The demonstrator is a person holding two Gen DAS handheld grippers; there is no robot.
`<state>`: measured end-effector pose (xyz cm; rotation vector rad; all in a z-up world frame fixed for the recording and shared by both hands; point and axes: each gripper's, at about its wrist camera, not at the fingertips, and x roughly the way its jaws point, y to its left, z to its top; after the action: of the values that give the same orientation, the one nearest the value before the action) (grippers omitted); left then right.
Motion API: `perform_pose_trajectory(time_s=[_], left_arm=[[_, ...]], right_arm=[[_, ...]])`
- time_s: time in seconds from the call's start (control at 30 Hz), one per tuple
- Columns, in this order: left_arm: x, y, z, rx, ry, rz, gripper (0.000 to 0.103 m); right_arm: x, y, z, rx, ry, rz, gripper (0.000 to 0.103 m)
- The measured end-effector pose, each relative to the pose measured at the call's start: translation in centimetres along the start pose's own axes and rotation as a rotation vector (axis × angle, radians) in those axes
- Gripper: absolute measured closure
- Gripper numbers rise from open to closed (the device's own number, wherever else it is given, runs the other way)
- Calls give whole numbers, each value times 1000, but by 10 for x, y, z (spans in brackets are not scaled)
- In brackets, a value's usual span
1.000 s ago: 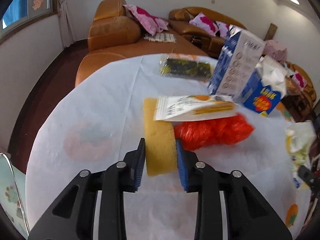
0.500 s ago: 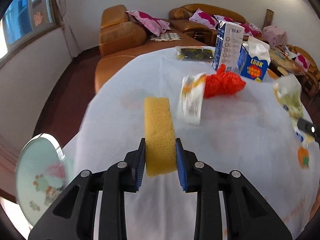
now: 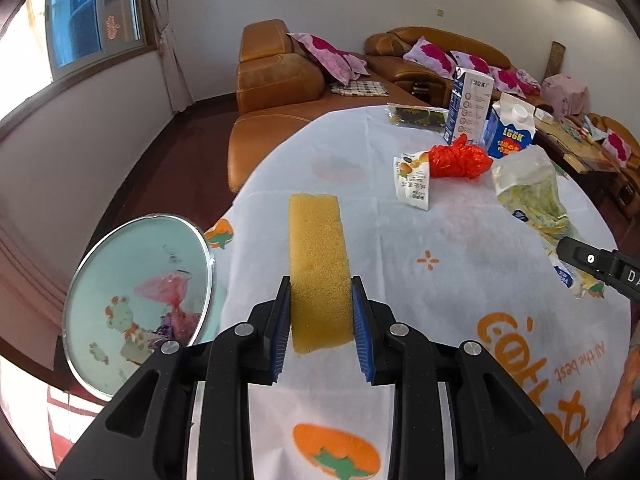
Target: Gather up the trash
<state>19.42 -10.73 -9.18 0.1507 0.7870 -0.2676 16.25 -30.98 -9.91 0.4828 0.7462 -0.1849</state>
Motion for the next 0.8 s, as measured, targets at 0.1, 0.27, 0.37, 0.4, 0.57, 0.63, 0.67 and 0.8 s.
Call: perform_pose_trajectory(time_s=[0.1,0.27,0.37,0.4,0.57,0.63,0.67,0.8], left_arm=[[-7,7,-3,-9,-10,8,75],[-11,15,-9,-24,-12,5,75],[-12,19,-12,-28,-13,7,75],[-13,22,-13,-32,-14,9,75],[-16,29,-14,-47,-17,15,75],[-17,32,-15,-50,-19,15,75],[-17,33,-16,-53,-19,14,75],[-19,39,-18,-66,-19,13,75]], right_arm=[[-3,11,-4,-11,0,7,62],[0,29,-12,-40,18,17,62],[0,37,-15,-52,22,20,62],[0,39,-16,-54,23,20,62],[0,48,-19,-68,30,24,62],[-1,52,-21,-73,30,23,62],[0,53,-21,-75,32,23,62],[0,61,-23,-90,35,27,62]])
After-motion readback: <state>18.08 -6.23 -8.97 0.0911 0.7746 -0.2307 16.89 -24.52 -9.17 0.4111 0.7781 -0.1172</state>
